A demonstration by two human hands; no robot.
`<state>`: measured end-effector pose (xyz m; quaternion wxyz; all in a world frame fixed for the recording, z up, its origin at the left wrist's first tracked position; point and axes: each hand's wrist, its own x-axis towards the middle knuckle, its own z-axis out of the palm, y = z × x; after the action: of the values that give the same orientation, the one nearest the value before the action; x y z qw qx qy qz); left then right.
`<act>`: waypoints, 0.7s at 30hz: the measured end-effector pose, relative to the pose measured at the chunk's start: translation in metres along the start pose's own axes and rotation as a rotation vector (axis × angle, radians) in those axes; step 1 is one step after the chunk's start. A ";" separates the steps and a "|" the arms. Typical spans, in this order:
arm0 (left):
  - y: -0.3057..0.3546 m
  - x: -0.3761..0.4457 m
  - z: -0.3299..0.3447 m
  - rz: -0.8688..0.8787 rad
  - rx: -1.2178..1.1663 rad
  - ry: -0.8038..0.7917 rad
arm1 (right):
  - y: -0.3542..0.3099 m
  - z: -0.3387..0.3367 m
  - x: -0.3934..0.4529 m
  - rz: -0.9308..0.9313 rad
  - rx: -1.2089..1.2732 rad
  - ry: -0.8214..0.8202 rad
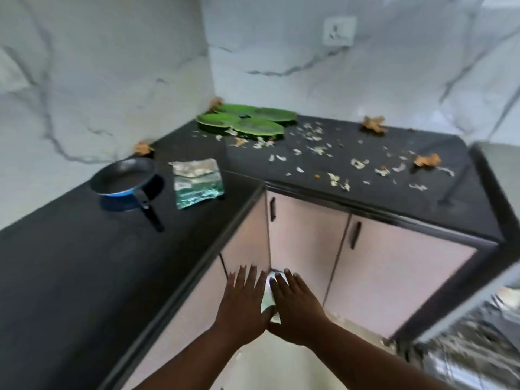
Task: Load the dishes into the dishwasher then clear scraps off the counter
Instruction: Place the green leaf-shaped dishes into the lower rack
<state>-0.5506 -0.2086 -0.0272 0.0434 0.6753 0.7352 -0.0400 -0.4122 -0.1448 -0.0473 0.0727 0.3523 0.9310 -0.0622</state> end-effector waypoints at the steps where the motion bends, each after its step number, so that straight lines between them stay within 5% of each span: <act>1: -0.011 -0.004 -0.007 -0.033 0.015 0.003 | -0.009 -0.011 0.009 -0.032 -0.035 -0.015; 9: -0.052 0.012 -0.038 -0.247 0.026 0.132 | -0.027 -0.063 0.065 -0.102 -0.026 0.126; 21: -0.017 0.154 -0.067 -0.281 -0.147 0.137 | 0.102 -0.113 0.142 -0.086 -0.032 0.107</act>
<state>-0.5812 -0.0497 0.0214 0.0363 0.5618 0.8247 0.0545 -0.4601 0.0414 0.0314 0.0257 0.3134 0.9487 -0.0317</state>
